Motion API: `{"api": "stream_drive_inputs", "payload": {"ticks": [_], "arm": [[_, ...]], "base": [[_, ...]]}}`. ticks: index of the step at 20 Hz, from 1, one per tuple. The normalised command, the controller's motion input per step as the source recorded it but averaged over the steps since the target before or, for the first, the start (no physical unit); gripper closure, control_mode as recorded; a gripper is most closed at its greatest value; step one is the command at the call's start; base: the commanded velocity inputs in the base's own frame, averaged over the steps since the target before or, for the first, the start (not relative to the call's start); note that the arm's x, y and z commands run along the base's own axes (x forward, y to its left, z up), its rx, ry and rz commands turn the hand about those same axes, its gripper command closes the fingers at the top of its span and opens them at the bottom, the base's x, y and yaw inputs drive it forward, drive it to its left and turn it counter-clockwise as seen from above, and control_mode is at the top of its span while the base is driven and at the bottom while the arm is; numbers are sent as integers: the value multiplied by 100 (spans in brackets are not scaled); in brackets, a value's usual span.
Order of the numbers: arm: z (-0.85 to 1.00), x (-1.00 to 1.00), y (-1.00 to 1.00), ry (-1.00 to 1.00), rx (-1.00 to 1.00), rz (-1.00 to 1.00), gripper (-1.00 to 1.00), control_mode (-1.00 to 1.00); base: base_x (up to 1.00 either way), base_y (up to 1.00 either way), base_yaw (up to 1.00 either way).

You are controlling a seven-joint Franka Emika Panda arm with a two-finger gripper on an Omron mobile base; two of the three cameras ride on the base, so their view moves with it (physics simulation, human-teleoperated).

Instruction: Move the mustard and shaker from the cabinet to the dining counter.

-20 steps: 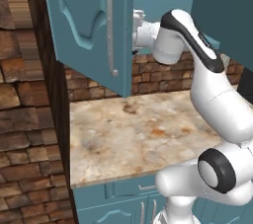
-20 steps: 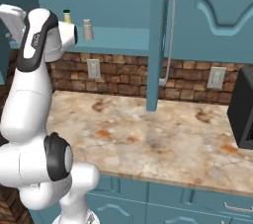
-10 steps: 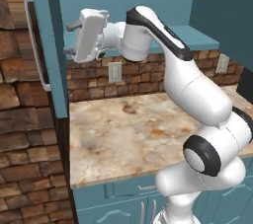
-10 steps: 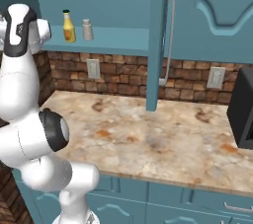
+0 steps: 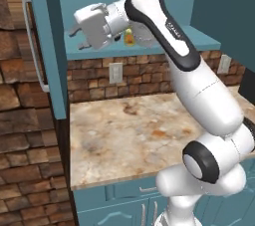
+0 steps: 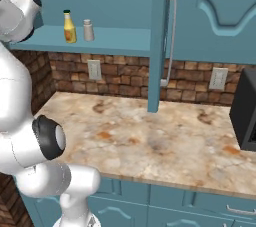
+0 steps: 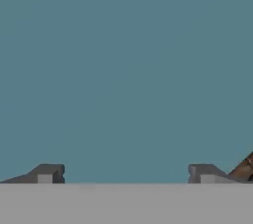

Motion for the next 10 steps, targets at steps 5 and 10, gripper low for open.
{"api": "stream_drive_inputs", "payload": {"ticks": [5,10], "arm": [[0,0,-55,-29,-39,-52,-100,-100],[0,1,-57,-19,-30,-52,-100,-100]], "base": [[0,0,0],[0,0,0]]}}
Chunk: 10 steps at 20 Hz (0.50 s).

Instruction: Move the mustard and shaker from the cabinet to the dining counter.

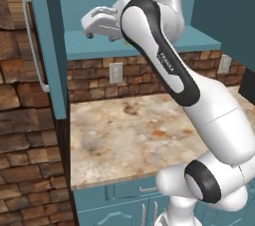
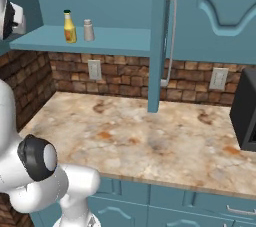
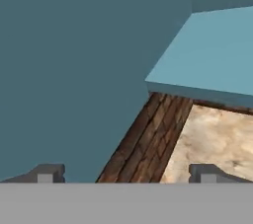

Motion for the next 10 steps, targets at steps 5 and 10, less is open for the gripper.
{"api": "stream_drive_inputs", "payload": {"ticks": [5,10], "arm": [[0,8,-60,-19,-20,-45,-100,-100],[1,22,-71,-12,-8,-36,-100,-100]], "base": [[0,0,0],[0,0,0]]}}
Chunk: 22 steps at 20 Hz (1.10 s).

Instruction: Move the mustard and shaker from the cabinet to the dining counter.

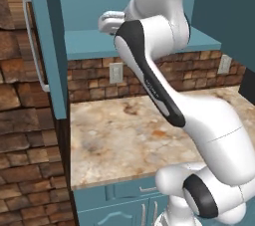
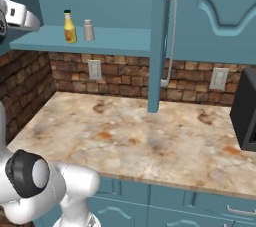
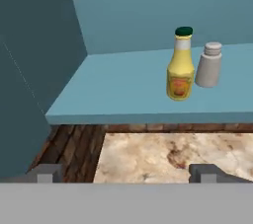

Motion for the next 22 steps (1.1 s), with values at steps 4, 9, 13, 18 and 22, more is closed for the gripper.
{"api": "stream_drive_inputs", "payload": {"ticks": [4,9,13,18,22], "arm": [[0,29,-58,-6,-7,-25,-100,-100],[5,36,-42,-1,-5,-14,-100,-100],[4,52,-22,0,-1,-10,-100,-100],[0,59,-9,1,0,-4,-100,-100],[0,67,0,1,0,-1,-100,-100]], "base": [[0,0,0],[0,0,0],[0,0,0],[0,0,0],[0,0,0]]}}
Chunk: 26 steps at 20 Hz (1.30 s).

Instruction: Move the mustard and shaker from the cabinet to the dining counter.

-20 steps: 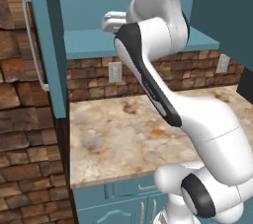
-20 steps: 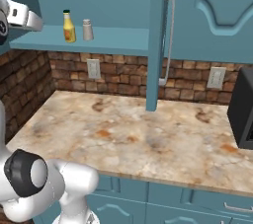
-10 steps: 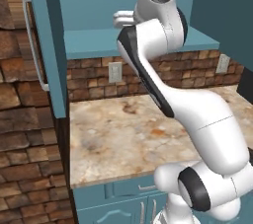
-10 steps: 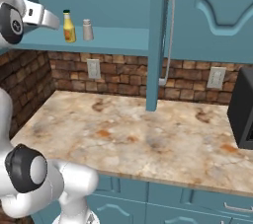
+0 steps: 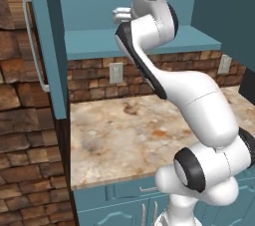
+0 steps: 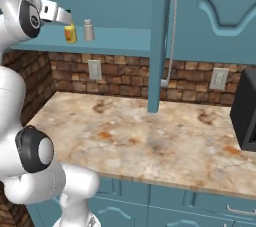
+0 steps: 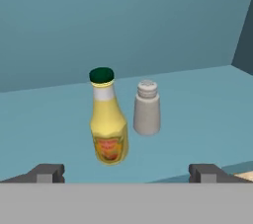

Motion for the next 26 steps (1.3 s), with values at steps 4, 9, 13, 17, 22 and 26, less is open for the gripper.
{"api": "stream_drive_inputs", "payload": {"ticks": [4,9,13,17,22,26], "arm": [[0,72,0,3,-1,0,-100,-100],[0,63,1,4,-2,-1,-100,-100],[0,50,9,3,-3,-2,-100,-100],[0,43,11,3,-2,-2,-100,-100],[-3,27,1,1,-1,-1,100,-100],[-1,-2,0,0,0,0,100,-100]], "base": [[0,0,0],[0,0,0],[0,0,0],[0,0,0],[0,0,0],[0,0,0]]}}
